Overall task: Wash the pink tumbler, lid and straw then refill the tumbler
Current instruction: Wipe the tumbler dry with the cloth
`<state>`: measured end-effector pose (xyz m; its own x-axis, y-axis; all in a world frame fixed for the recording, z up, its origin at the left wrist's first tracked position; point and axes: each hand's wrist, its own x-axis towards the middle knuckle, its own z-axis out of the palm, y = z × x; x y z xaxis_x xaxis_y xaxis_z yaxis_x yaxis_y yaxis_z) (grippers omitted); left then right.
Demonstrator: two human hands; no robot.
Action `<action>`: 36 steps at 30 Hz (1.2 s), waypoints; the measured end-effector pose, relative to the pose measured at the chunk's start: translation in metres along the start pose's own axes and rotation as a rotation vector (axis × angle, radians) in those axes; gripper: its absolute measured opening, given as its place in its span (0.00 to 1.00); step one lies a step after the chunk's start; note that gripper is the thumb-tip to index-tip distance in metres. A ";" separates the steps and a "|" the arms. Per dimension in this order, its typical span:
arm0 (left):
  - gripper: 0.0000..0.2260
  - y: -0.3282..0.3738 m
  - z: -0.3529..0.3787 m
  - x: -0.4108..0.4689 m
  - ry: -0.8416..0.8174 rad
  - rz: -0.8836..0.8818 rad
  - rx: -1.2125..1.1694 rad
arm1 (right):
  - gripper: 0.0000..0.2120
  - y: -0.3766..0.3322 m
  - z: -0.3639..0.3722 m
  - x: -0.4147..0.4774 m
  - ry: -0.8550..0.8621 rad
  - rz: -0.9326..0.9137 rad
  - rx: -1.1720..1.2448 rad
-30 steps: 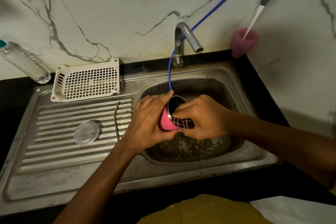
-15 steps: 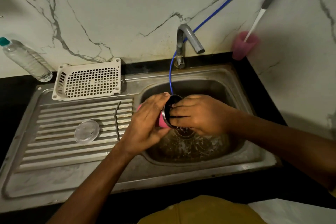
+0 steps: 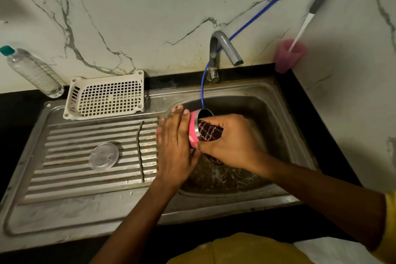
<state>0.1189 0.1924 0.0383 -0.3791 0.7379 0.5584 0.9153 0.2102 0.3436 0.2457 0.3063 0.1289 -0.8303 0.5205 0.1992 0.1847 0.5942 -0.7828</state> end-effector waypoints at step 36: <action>0.27 -0.010 -0.036 0.047 -0.042 0.350 -0.248 | 0.24 0.017 -0.035 0.010 -0.174 -0.803 -0.865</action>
<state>0.0867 0.2019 0.0880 -0.0410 0.7641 0.6438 0.9254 -0.2140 0.3128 0.2588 0.3433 0.1382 -0.9182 -0.2392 0.3158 -0.1821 0.9628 0.1998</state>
